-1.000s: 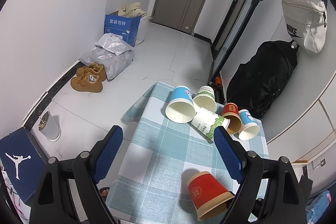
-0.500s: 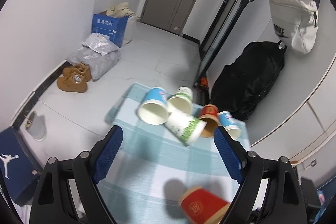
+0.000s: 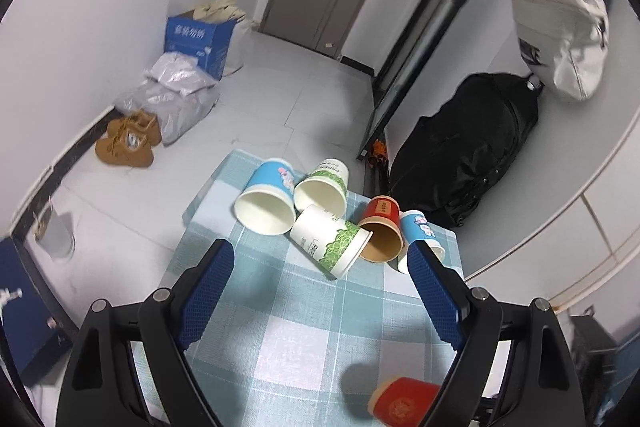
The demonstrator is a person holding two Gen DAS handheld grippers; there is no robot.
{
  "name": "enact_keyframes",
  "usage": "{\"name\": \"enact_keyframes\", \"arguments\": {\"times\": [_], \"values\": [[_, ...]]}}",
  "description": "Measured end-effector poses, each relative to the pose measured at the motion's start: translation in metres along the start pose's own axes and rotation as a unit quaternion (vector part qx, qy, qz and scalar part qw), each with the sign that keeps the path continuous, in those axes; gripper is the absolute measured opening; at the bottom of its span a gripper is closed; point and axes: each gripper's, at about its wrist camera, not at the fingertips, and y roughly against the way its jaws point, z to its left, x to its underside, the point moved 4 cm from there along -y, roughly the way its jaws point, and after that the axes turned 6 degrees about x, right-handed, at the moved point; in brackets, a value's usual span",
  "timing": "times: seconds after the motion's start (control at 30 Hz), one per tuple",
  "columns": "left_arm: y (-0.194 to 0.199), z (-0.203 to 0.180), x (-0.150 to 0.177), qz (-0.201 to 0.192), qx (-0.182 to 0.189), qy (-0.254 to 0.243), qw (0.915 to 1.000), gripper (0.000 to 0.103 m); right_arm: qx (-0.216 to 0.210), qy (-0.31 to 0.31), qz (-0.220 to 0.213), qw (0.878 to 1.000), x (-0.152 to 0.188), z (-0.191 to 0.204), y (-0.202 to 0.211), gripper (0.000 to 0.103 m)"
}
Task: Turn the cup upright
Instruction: 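Grasp the red cup's rim with the right gripper and tilt it over, then set the red cup down opening-up and open the right gripper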
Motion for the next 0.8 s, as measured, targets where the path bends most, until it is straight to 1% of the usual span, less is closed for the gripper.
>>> {"name": "enact_keyframes", "arguments": {"times": [0.03,0.1,0.17,0.33,0.4,0.5,0.57,0.6,0.67,0.73,0.8], "values": [[-0.001,0.0,0.0,0.0,0.004,0.007,1.0,0.085,0.005,0.017,0.023,1.0,-0.004,0.001,-0.006,0.002],[-0.003,0.002,-0.001,0.004,0.003,0.017,0.9998,0.085,0.022,0.043,0.04,0.998,-0.01,0.003,-0.012,0.002],[-0.007,0.003,-0.001,0.01,-0.006,0.017,0.9998,0.085,0.025,0.057,0.061,0.996,-0.017,0.006,-0.019,0.002],[-0.007,0.007,-0.001,0.008,-0.015,0.015,0.9997,0.085,0.038,0.081,0.083,0.993,-0.035,0.018,-0.033,0.002],[-0.006,0.009,-0.002,0.007,-0.022,0.011,0.9997,0.085,0.043,0.081,0.092,0.991,-0.041,0.02,-0.042,0.002],[-0.007,0.011,0.001,0.013,-0.027,0.005,0.9995,0.085,0.044,0.073,0.107,0.991,-0.048,0.024,-0.054,0.006],[-0.007,0.013,0.005,0.02,-0.028,0.003,0.9994,0.085,0.052,0.054,0.12,0.99,-0.052,0.023,-0.063,0.006],[-0.007,0.012,0.006,0.023,-0.027,0.0,0.9994,0.085,0.047,0.043,0.121,0.991,-0.055,0.022,-0.066,0.008],[-0.007,0.008,0.009,0.023,-0.032,-0.013,0.9991,0.085,0.039,0.028,0.108,0.993,-0.059,0.021,-0.065,0.017],[-0.007,0.006,0.01,0.025,-0.034,-0.026,0.9988,0.085,0.034,0.01,0.086,0.996,-0.061,0.016,-0.063,0.037],[-0.008,0.001,0.014,0.03,-0.027,-0.042,0.9983,0.085,0.025,-0.013,0.069,0.997,-0.059,0.01,-0.06,0.043]]}}
